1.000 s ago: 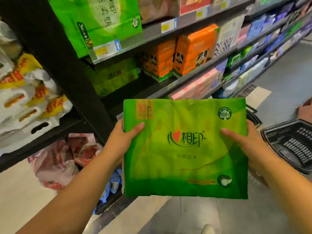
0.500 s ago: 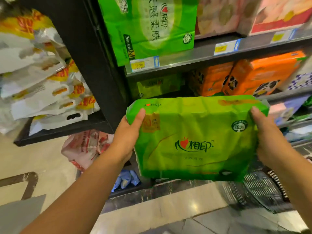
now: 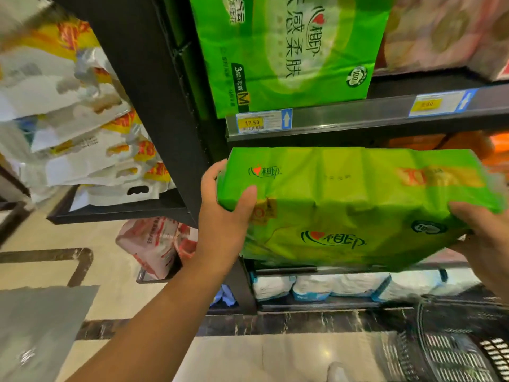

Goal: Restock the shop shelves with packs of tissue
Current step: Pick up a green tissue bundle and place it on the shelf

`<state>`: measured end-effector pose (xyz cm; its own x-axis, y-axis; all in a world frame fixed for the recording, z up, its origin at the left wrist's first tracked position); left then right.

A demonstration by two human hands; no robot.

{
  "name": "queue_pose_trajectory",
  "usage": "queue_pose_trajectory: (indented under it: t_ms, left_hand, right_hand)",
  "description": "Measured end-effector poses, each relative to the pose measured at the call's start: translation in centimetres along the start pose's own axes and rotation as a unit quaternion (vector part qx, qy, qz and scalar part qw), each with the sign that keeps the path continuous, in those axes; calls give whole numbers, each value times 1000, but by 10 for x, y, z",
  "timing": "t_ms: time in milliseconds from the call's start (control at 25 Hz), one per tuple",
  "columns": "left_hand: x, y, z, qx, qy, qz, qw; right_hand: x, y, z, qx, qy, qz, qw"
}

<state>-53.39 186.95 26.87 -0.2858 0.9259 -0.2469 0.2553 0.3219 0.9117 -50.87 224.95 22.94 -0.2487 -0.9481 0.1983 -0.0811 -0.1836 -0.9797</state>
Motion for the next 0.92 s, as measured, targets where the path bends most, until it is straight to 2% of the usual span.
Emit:
queue_pose_trajectory:
  t_ms: [160, 400, 560, 920]
  left_hand:
    - [2, 5, -1, 34, 0, -40, 999]
    - [20, -11, -2, 34, -1, -73, 997]
    - [26, -29, -12, 49, 14, -103, 993]
    - [50, -77, -29, 69, 62, -192, 977]
  right_hand:
    - [-6, -4, -25, -48, -48, 47, 997]
    - [17, -9, -43, -156, -127, 42, 979]
    - [25, 3, -56, -163, -138, 69, 975]
    - [34, 48, -111, -154, -166, 48, 973]
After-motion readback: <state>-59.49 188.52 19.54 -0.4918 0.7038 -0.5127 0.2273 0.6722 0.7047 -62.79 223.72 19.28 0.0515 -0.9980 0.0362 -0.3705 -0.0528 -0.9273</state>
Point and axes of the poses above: each hand's wrist, its own z-axis away from the middle knuckle, its own x-axis out of the palm, y = z × x, the point moved 9 cm from there along -z, towards the middle knuckle, and after that the axes turned 10 degrees about -z, right-handed, at the moved point
